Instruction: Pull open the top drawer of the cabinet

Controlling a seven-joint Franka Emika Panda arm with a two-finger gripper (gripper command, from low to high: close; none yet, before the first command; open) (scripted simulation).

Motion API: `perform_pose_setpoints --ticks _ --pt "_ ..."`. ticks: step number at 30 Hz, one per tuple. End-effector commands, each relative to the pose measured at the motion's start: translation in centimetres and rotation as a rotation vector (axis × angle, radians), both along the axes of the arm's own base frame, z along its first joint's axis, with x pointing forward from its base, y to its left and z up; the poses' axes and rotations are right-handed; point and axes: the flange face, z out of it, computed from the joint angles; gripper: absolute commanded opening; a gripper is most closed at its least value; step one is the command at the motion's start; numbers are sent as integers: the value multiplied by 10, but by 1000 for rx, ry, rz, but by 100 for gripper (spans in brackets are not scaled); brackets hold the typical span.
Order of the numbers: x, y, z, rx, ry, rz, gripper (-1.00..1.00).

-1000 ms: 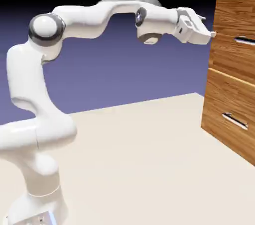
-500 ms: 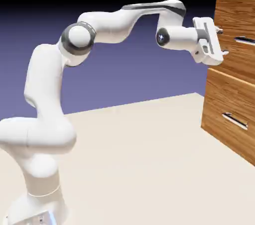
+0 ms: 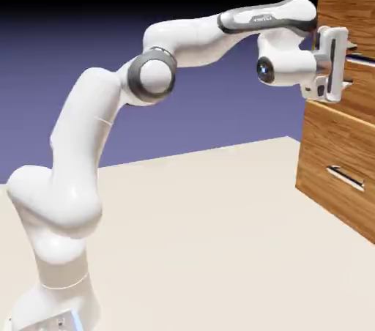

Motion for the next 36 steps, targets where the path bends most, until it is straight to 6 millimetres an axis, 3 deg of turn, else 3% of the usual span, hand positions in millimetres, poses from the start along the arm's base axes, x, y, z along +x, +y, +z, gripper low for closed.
perform_pose_setpoints --ticks 1,15,29,30,36 --pt "0 0 0 0 0 0 0" --pt "28 -15 -3 0 7 -8 0" --pt "50 0 0 0 0 0 0" --pt "50 0 0 0 0 0 -100" --pt "41 0 0 0 0 0 -100"
